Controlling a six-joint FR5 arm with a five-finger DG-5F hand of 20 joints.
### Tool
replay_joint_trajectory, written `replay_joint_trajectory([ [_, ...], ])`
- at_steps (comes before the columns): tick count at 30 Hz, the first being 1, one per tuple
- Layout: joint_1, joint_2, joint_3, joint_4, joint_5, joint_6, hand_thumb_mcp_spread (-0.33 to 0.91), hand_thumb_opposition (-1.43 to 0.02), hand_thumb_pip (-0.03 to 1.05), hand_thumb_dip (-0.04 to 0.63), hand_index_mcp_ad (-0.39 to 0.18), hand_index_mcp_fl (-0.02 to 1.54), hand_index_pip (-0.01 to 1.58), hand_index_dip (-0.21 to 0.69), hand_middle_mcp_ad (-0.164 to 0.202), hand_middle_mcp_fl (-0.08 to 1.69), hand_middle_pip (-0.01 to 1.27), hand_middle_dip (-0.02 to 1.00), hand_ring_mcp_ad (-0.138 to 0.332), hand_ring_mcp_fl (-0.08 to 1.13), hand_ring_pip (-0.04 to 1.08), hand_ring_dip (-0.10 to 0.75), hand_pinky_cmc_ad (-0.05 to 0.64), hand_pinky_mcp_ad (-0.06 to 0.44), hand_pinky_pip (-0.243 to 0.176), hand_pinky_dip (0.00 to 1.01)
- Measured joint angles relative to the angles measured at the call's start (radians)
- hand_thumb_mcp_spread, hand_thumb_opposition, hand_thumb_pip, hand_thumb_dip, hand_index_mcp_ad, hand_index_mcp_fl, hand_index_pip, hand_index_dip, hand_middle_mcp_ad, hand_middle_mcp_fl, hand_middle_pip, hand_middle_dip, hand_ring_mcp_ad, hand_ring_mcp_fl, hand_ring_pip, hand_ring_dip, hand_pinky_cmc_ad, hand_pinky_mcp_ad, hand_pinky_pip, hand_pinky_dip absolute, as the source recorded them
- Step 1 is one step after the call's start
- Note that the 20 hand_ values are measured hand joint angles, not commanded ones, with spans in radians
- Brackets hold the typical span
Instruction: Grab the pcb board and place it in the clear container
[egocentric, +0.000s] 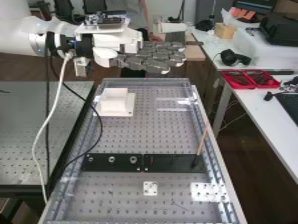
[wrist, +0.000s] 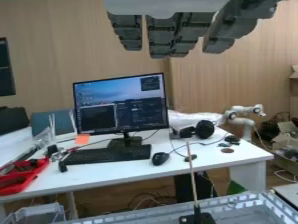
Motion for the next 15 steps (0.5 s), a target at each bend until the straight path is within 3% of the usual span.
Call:
replay_joint_trajectory([
  [2, -0.009, -0.013, -0.011, 0.016, 0.01, 0.008, 0.0, 0.01, 0.0, 0.003, -0.035, -0.01, 0.0, 0.012, 0.04, 0.01, 0.02, 0.03, -0.009, 0.0, 0.02, 0.009, 0.061, 0.049, -0.01, 0.02],
  [6, -0.029, -0.041, -0.036, 0.062, 0.033, 0.02, 0.21, -0.34, 0.2, 0.023, -0.03, -0.01, 0.02, 0.031, 0.03, 0.01, 0.05, 0.02, -0.005, 0.0, 0.03, 0.003, 0.079, 0.072, -0.01, 0.09],
  [10, -0.04, -0.063, -0.053, 0.098, 0.05, 0.019, 0.29, -0.54, 0.2, 0.024, -0.033, 0.02, 0.06, 0.087, 0.033, 0.0, 0.09, 0.02, 0.037, 0.0, 0.05, -0.014, 0.171, 0.117, -0.044, 0.18],
  [15, -0.051, -0.105, -0.061, 0.124, 0.065, 0.014, 0.35, -0.63, 0.22, 0.033, -0.037, 0.08, 0.09, 0.126, 0.033, 0.01, 0.11, 0.02, 0.086, 0.0, 0.06, -0.017, 0.227, 0.134, -0.075, 0.23],
])
